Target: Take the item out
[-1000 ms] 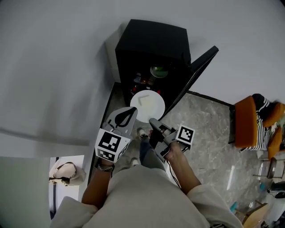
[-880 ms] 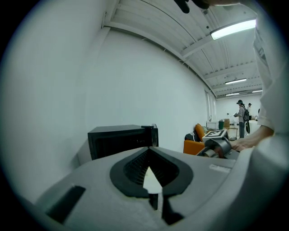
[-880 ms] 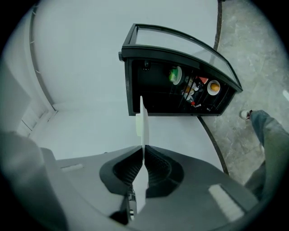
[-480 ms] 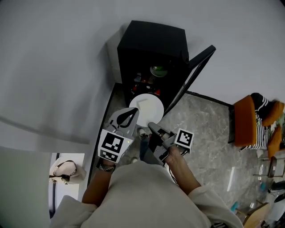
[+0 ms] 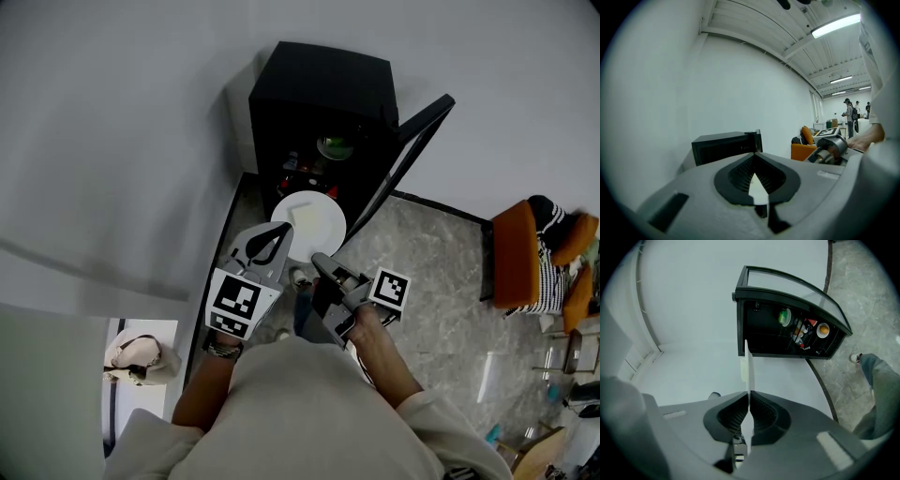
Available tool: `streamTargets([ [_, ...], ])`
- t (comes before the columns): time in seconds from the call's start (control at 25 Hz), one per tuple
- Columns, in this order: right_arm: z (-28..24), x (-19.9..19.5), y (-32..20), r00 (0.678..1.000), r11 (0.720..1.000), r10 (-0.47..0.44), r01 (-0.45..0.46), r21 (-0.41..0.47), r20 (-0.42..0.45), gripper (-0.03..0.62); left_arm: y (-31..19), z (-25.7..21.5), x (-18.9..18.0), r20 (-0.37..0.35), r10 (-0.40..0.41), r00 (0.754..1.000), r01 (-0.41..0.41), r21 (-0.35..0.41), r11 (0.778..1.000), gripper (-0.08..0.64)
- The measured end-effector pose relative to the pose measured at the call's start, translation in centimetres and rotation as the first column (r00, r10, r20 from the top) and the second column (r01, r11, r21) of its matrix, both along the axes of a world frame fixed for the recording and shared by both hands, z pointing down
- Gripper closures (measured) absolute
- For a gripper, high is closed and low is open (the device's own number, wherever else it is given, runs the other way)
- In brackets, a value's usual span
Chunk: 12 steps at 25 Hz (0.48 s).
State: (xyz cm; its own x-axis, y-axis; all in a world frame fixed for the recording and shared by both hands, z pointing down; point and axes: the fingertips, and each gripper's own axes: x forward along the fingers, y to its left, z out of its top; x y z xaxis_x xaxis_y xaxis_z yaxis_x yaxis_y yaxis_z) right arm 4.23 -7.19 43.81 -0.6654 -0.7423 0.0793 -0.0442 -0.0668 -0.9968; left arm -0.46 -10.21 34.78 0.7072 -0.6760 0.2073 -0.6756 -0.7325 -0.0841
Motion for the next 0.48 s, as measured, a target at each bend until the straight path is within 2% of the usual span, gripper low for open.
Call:
streamTargets([
  [0.48, -0.6, 0.09, -0.2, 1.0, 1.0, 0.01, -0.01, 0.001, -0.003, 0.577, -0.19, 0.0, -0.04, -0.012, 0.0, 1.0, 0.0, -0.015, 1.0, 0.555],
])
